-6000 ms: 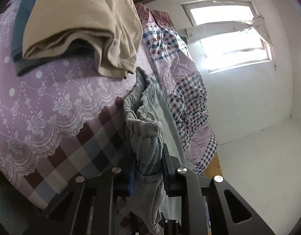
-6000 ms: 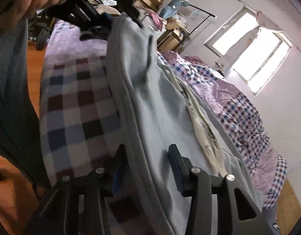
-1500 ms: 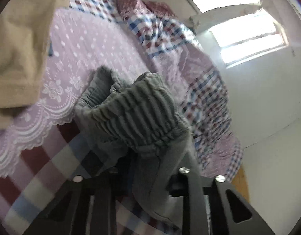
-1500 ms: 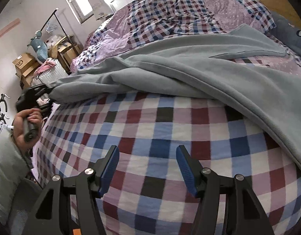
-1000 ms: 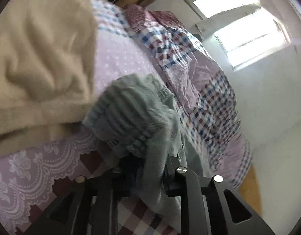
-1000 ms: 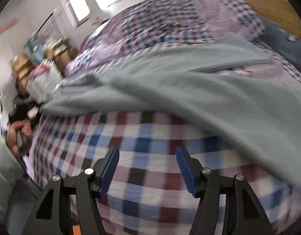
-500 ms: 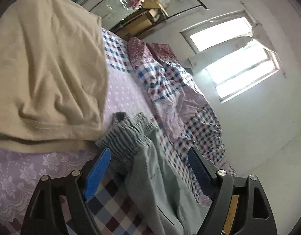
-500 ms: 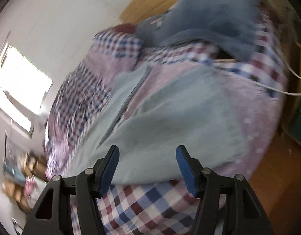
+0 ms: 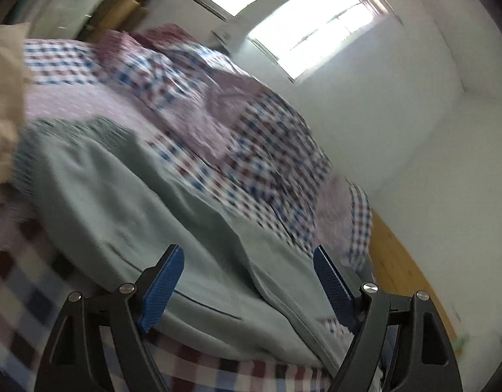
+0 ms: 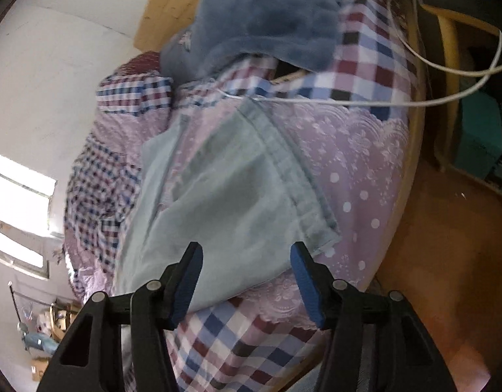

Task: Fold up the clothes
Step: 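Move the right tool to the pants edge by the pillow and grasp it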

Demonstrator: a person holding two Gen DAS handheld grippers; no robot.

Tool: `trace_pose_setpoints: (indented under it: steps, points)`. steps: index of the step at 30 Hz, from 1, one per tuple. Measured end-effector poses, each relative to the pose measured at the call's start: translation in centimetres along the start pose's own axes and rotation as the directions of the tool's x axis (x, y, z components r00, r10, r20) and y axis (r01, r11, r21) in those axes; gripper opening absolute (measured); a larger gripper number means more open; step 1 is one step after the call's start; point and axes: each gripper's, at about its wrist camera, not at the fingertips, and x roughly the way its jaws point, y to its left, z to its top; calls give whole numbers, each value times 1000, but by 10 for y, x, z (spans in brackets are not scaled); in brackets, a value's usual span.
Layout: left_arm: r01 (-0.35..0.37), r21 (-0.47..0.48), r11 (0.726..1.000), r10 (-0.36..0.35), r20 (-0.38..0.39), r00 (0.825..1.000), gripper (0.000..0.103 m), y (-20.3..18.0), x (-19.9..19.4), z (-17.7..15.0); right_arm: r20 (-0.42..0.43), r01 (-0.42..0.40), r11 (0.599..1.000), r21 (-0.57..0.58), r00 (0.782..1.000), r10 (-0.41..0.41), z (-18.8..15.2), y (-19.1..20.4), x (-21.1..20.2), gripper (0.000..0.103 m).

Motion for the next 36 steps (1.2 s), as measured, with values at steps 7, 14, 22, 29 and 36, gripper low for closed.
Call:
trace_pose_setpoints:
  steps: [7, 14, 22, 29, 36]
  points:
    - [61, 61, 996, -56, -83, 995, 85, -28, 29, -19, 16, -33, 991, 128, 999, 32, 4, -38, 5, 58]
    - [90, 72, 993, -81, -129, 988, 85, -38, 46, -28, -53, -14, 974, 227, 998, 27, 2, -56, 25, 59]
    - [86, 52, 995, -79, -125, 989, 85, -34, 47, -28, -87, -5, 959, 283, 996, 31, 7, -65, 46, 59]
    - [75, 34, 997, -70, -124, 990, 85, -29, 49, -27, -31, -62, 976, 209, 997, 70, 11, -49, 37, 51]
    - [76, 36, 996, -71, -123, 990, 85, -29, 50, -27, -40, -61, 995, 79, 997, 65, 11, -21, 34, 44]
